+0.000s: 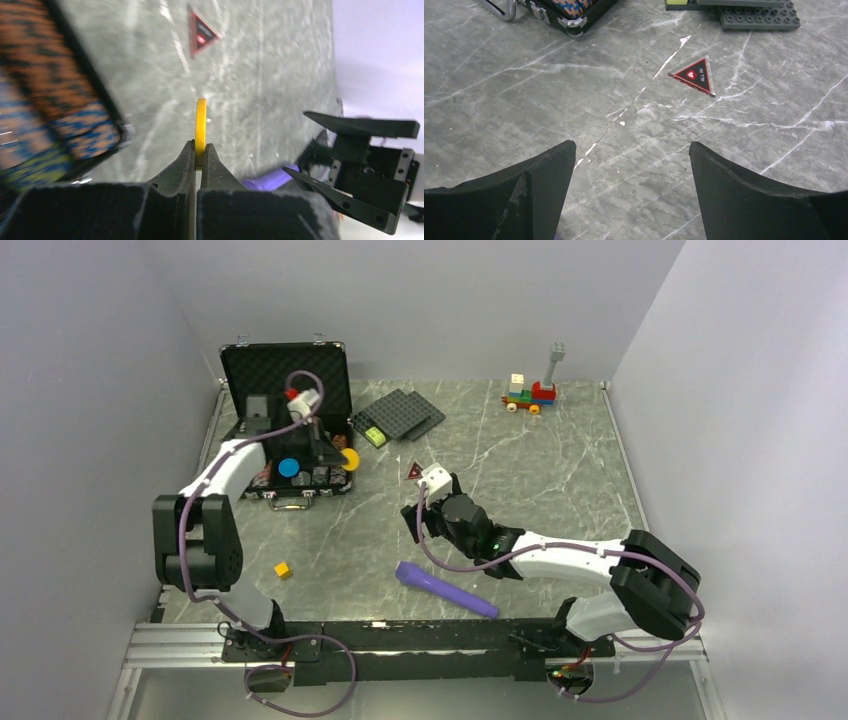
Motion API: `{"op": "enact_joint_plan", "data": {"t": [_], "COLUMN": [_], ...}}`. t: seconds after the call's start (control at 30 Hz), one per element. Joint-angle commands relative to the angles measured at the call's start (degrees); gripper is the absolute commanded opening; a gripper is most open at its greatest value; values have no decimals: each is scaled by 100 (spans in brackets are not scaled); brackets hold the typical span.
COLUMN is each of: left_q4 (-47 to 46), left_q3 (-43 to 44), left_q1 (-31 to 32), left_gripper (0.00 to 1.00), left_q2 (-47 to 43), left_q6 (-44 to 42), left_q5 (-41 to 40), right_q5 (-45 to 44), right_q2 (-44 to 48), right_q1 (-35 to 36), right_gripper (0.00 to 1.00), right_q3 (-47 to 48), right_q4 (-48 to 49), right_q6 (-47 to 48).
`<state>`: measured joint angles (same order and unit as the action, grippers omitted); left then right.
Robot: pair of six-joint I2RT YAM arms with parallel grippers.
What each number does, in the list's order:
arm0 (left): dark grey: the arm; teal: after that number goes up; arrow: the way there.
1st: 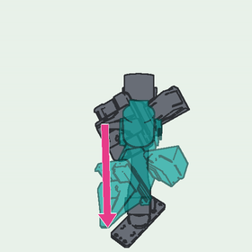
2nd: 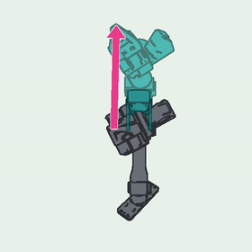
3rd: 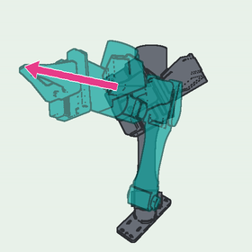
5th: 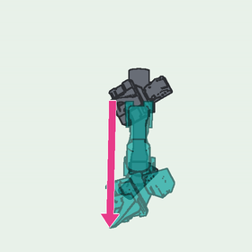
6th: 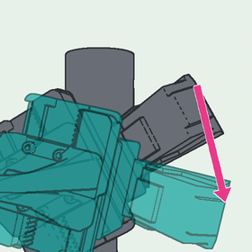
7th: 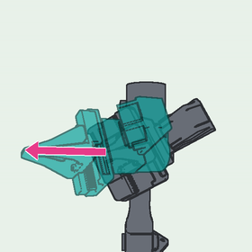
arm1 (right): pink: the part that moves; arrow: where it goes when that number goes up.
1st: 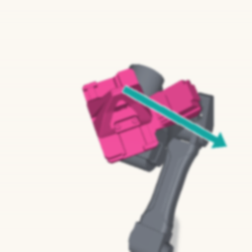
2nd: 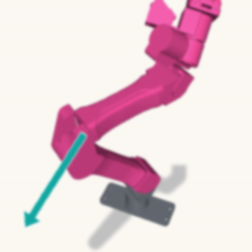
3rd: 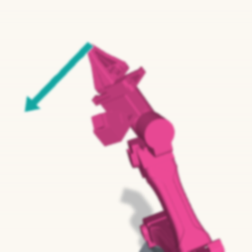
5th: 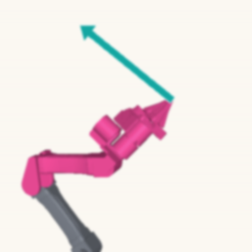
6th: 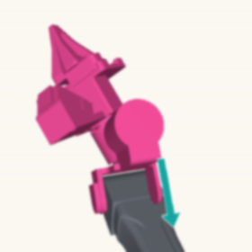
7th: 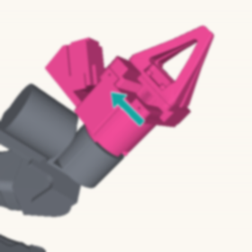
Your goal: Pack up texas hold em set
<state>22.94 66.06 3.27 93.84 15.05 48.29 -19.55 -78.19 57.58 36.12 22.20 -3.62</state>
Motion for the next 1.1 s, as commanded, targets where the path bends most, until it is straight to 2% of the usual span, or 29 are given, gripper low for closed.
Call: {"op": "enact_joint_plan", "data": {"t": [0.0,0.1,0.2,0.4,0.57,1.07], "left_q4": [322,461,611,814,844,980], "left_q3": [324,399,472,680,784,982], "left_q1": [-836,-1352,-1592,-1634,-1636,-1631], "left_gripper": [0,0,0,0,0,14], "left_q2": [-351,-275,-156,288,615,1171], "left_q6": [-534,-678,-821,-924,-896,-837], "left_q5": [-593,-914,-1282,-1669,-1587,-1722], "right_q5": [-69,-58,-60,-35,-28,119], "right_q2": [221,256,323,436,473,348], "right_q1": [-7,-5,-10,-16,-11,-10], "right_gripper": [88,89,89,89,89,89], "right_q3": [-81,-146,-220,-320,-356,-246], "right_q4": [396,420,442,444,442,445], "right_q6": [-83,-87,-110,-158,-195,-236]}}
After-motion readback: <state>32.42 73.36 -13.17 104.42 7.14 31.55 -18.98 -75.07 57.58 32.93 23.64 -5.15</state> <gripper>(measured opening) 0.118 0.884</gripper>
